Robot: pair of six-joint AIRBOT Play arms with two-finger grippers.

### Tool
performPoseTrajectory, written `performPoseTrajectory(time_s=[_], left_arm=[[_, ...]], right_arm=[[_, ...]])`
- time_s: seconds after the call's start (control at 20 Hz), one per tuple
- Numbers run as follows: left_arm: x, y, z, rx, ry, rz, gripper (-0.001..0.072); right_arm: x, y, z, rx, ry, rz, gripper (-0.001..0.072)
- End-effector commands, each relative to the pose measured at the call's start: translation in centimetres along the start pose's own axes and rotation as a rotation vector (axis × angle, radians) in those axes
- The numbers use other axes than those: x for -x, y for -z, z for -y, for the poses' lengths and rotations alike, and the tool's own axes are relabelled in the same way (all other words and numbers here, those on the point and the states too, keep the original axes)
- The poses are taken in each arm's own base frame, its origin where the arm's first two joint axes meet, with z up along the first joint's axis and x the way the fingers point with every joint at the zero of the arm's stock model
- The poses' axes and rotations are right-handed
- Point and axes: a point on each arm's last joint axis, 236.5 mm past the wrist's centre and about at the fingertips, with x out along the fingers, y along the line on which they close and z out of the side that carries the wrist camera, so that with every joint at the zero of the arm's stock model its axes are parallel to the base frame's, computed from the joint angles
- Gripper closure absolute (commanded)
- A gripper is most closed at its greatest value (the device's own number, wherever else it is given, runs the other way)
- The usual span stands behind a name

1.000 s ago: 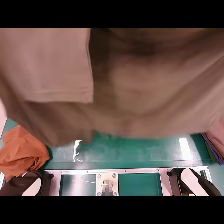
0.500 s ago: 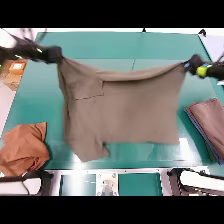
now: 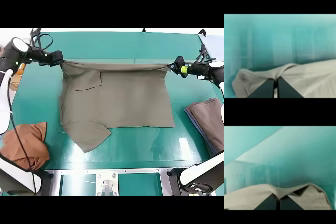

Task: Fold the shirts.

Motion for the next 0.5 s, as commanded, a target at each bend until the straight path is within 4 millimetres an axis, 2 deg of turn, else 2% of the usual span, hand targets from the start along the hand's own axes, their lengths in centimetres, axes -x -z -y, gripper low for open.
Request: performPoseTrajectory(time_s=[0.0,0.1,0.2,0.3,0.45], left_arm=[[0.6,4.9,-0.2,0.007,0.031,-0.216,0.0682],[1.7,8.7,0.5,0.025,0.048,-0.386,0.0682],[2.8,11.5,0.9,0.056,0.048,-0.513,0.0682],[3.6,14.2,0.9,0.104,0.046,-0.624,0.0682],[3.6,18.4,-0.5,0.151,0.011,-0.756,0.0682]], right_arm=[[1.8,2.9,-0.1,0.009,-0.023,-0.177,0.0695],[3.2,6.3,2.2,0.013,0.066,-0.327,0.0695],[4.1,9.2,3.9,0.011,0.131,-0.431,0.0695],[4.5,11.3,4.8,-0.007,0.148,-0.502,0.0695],[5.1,14.1,6.4,-0.031,0.187,-0.591,0.0695]])
